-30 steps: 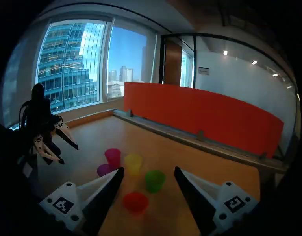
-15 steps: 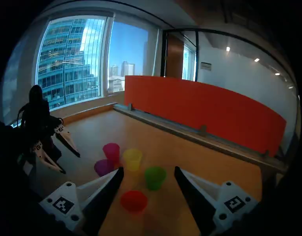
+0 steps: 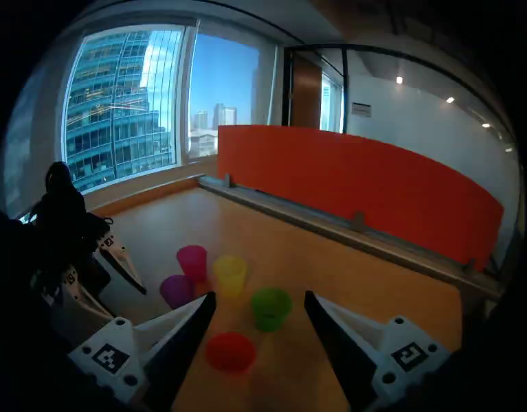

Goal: Pour water

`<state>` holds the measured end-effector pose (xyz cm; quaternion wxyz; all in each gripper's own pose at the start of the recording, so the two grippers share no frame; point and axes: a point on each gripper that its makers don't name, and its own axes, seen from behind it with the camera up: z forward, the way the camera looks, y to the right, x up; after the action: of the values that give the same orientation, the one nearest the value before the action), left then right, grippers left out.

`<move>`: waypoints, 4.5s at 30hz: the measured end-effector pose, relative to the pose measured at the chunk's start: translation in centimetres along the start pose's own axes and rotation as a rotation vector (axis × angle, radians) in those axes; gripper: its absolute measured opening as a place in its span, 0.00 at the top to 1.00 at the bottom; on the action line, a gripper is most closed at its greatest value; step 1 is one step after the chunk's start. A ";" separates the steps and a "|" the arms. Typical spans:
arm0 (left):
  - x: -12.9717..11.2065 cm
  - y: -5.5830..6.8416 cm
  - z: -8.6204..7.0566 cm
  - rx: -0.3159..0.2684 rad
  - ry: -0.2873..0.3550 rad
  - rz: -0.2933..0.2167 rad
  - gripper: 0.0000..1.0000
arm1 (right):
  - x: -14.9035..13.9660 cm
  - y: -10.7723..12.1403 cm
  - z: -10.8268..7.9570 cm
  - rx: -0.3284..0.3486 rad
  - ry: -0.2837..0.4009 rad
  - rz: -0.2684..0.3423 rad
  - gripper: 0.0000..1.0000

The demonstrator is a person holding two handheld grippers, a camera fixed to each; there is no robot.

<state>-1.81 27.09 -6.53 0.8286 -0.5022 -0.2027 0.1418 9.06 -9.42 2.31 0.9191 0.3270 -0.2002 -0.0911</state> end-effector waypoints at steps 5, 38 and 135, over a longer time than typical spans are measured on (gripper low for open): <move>-0.5 -0.3 1.2 0.005 -0.020 0.004 0.10 | -0.3 0.1 0.6 0.004 -0.007 0.003 0.00; -2.6 0.1 6.9 -0.016 -0.074 0.036 0.10 | -1.8 1.2 2.9 0.018 -0.033 0.019 0.00; 10.9 -8.6 -5.5 0.217 0.351 -0.017 0.12 | -6.4 2.0 6.9 0.040 -0.139 -0.033 0.00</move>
<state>10.71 23.68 0.97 0.9016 -0.4254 -0.0432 0.0659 0.44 -9.88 6.52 0.8946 0.3416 -0.2598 -0.1247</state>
